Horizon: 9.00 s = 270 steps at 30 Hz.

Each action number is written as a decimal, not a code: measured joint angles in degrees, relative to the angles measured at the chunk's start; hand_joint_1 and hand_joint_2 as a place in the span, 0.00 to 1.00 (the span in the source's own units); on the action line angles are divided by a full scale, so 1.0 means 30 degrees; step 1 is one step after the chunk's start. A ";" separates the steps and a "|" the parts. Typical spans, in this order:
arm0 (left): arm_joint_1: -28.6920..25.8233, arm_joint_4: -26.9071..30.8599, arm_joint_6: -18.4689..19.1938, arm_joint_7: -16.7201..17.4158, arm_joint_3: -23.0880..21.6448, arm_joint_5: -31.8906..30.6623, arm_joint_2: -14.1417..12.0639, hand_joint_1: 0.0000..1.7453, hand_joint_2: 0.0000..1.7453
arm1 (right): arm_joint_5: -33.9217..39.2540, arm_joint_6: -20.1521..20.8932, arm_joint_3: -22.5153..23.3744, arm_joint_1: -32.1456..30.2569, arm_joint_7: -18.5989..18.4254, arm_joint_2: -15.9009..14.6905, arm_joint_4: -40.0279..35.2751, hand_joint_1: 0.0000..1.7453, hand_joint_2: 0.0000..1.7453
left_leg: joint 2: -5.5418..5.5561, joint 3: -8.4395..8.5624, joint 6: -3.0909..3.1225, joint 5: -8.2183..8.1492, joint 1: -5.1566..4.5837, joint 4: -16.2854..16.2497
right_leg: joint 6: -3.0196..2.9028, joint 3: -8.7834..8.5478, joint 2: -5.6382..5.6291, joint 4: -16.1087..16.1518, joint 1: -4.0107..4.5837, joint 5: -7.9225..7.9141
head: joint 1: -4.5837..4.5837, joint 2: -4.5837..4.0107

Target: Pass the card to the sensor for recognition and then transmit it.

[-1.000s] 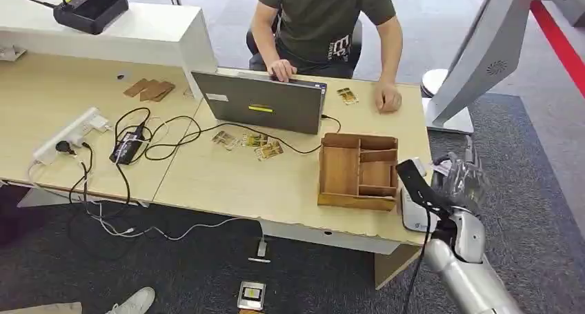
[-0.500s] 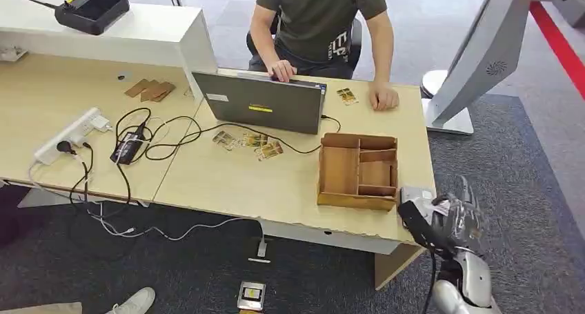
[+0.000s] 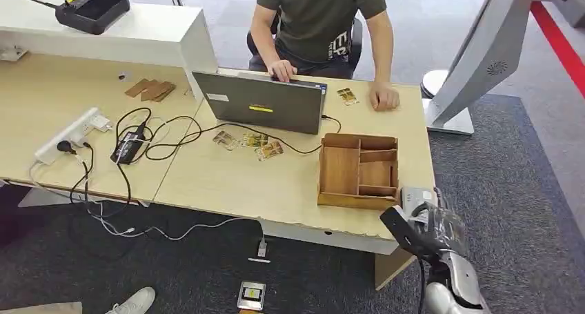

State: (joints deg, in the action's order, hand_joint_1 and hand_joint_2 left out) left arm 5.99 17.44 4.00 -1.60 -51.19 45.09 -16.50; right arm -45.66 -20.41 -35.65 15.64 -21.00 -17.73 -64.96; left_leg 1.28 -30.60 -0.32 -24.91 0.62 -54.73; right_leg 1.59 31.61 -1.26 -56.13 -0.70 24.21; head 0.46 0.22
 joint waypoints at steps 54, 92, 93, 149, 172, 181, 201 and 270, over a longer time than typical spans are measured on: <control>0.2261 0.1340 0.1225 0.2273 -0.0736 -0.3439 0.0598 0.00 1.00 | -0.2879 0.3124 -0.3548 1.0253 0.0991 0.4751 0.2217 1.00 1.00 | 0.0025 -0.0038 -0.0008 0.0047 0.0003 0.0000 | 0.0009 0.0029 0.0012 -0.0027 0.0003 -0.0030 | 0.0007 0.0000; 0.2347 0.0372 -0.0335 0.2229 0.0095 -0.4073 0.2033 0.00 1.00 | -0.7784 0.1327 -0.4072 0.9753 0.0021 0.7037 0.2241 0.00 1.00 | -0.0002 -0.0015 -0.0008 0.0042 0.0000 -0.0006 | 0.0011 0.0038 0.0003 -0.0006 0.0000 -0.0031 | 0.0000 0.0000; 0.2277 0.0371 -0.0335 0.2112 0.0161 -0.4146 0.2040 0.00 1.00 | -0.8287 0.1728 -0.3977 0.9325 -0.0147 0.6738 0.1322 0.00 1.00 | -0.0004 -0.0013 -0.0009 0.0039 0.0001 -0.0006 | 0.0011 0.0037 0.0002 -0.0002 0.0001 -0.0031 | 0.0000 0.0000; -0.0083 -0.0751 -0.0816 -0.0270 0.2754 -0.2761 0.2273 0.00 1.00 | -0.4015 0.5893 -0.3242 0.2832 -0.0299 0.1436 -0.3488 0.00 1.00 | -0.0001 -0.0036 -0.0001 0.0007 0.0003 -0.0001 | 0.0002 0.0027 -0.0001 0.0003 0.0003 -0.0007 | -0.0007 0.0000; -0.0112 -0.0751 -0.0801 -0.0328 0.2761 -0.2944 0.1807 0.00 1.00 | -0.5837 0.1186 -0.2593 0.1835 -0.0903 0.1515 -0.0167 0.00 1.00 | -0.0008 -0.0032 -0.0001 0.0007 0.0000 -0.0001 | 0.0002 0.0033 -0.0001 0.0006 -0.0001 -0.0007 | 0.0000 0.0000; -0.0108 -0.0750 -0.0801 -0.0328 0.2761 -0.3082 0.1836 0.00 1.00 | -0.5924 0.1231 -0.2317 0.1637 -0.0838 0.1574 0.0175 0.00 1.00 | -0.0009 -0.0032 0.0000 0.0007 -0.0001 -0.0002 | 0.0002 0.0031 -0.0001 0.0006 -0.0001 -0.0008 | 0.0000 0.0000; 0.0424 -0.0444 -0.0270 0.0663 0.2754 -0.3133 0.1231 0.00 1.00 | -0.5392 0.0903 -0.2557 0.2367 -0.0401 0.2353 0.1319 0.00 1.00 | -0.0009 -0.0028 -0.0003 0.0012 0.0000 -0.0002 | 0.0002 0.0027 -0.0001 0.0002 -0.0001 -0.0009 | -0.0001 0.0000; 0.0848 0.0270 0.0408 0.1413 0.2718 -0.3024 -0.0080 0.00 1.00 | -0.4030 -0.0219 -0.3971 0.3666 -0.0773 0.2367 0.2878 1.00 1.00 | -0.0013 -0.0027 -0.0004 0.0012 0.0000 -0.0002 | 0.0002 0.0031 -0.0002 0.0003 0.0000 -0.0009 | 0.0000 0.0000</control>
State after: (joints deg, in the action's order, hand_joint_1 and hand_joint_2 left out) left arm 8.54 18.25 5.22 2.64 -43.04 36.02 -16.74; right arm -57.75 -21.07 -47.56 26.64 -23.32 -10.62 -56.33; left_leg 1.24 -30.68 -0.33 -24.88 0.62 -54.74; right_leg 1.60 31.70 -1.26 -56.12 -0.70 24.18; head 0.46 0.22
